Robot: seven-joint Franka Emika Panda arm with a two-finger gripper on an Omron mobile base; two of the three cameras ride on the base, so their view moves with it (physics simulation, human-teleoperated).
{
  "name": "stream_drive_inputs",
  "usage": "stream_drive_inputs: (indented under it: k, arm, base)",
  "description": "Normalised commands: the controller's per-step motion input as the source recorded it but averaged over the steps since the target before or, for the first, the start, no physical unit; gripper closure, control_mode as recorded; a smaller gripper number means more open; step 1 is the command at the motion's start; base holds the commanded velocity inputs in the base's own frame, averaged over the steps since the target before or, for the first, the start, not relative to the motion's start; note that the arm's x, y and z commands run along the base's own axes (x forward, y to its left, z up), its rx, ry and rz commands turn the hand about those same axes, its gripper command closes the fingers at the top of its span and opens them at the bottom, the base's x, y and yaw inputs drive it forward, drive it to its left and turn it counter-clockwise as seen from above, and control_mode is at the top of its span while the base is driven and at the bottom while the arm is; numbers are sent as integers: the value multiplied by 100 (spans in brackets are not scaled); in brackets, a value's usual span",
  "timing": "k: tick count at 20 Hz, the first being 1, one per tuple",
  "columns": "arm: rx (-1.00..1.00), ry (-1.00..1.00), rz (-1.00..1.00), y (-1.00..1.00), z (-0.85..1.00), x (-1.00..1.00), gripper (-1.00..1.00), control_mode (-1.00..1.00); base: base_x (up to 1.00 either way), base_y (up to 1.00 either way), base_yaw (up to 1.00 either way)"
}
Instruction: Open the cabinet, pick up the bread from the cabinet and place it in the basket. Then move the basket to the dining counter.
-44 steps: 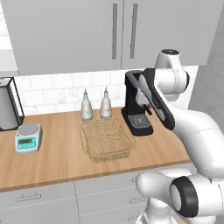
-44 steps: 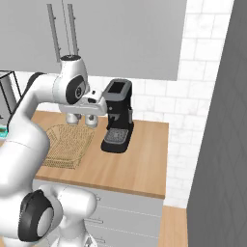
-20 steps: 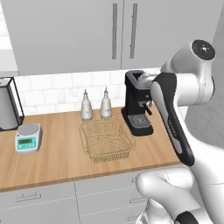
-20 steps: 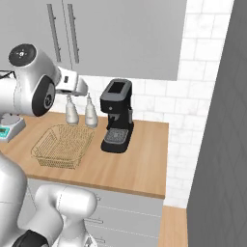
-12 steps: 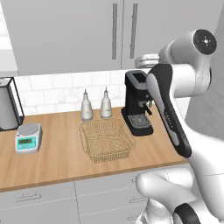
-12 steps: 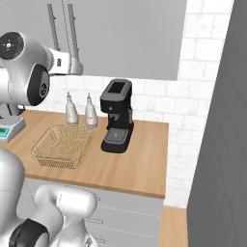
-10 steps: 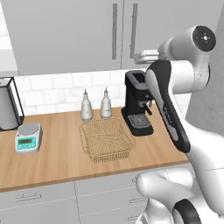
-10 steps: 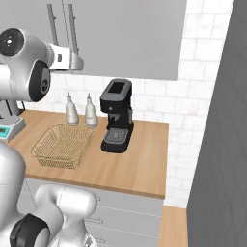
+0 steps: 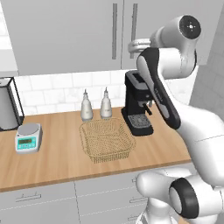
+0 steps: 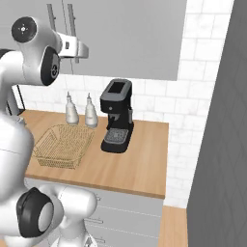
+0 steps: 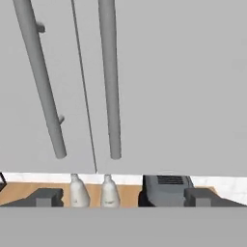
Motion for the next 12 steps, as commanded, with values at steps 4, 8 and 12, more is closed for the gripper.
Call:
stream_drive_inputs:
  k: [4,8,12]
  arm:
    - [0,0,0,17,0,69,-100,-100]
    - [0,0,0,11,0,73,-100,-100]
    - [0,0,0,0,-2,66,-100,-100]
  base:
    - [0,0,0]
    - [0,0,0]
    - [0,0,0]
